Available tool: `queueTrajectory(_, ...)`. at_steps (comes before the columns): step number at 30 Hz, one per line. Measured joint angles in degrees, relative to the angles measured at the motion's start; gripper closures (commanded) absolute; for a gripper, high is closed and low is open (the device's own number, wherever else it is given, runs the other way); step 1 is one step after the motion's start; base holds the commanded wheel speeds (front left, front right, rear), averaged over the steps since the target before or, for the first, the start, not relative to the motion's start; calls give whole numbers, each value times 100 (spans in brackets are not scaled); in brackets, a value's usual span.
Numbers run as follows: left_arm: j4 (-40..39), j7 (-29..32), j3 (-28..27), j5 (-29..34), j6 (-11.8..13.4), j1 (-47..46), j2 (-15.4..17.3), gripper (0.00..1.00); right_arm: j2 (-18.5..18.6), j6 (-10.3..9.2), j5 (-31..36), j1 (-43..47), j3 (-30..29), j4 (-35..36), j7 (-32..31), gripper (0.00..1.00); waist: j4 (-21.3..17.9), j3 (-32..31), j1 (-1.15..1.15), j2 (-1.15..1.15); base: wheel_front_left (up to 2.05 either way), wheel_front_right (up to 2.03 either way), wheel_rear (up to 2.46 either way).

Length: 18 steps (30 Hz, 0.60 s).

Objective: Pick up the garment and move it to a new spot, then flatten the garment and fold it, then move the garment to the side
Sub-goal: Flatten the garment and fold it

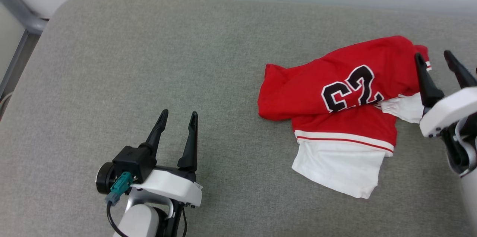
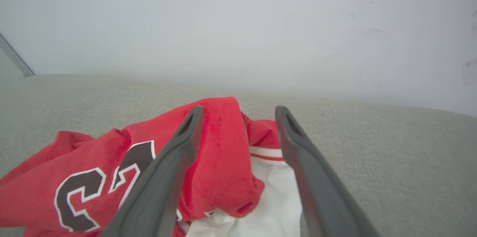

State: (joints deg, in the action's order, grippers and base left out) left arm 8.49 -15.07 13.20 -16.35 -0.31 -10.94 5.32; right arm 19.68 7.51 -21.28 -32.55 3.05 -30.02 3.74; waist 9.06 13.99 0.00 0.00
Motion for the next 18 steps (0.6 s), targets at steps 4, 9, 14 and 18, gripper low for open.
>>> queueTrajectory(4,81,0,-89,7,32,179,78,0,-105,0,229,811,-119,673,338,0,-201,-318,-1,0,0,0,0)
queueTrajectory(9,143,0,-136,-3,60,332,142,0,-315,0,477,1535,-237,1432,349,0,-376,-568,-1,0,0,0,0)
queueTrajectory(14,225,46,-167,-54,107,533,192,0,-648,0,658,2360,-343,2167,131,0,-520,-848,-1,0,0,0,0)
queueTrajectory(18,232,127,-170,-91,135,603,226,0,-903,0,855,2928,-387,2809,-91,0,-643,-1007,-1,0,0,0,0)
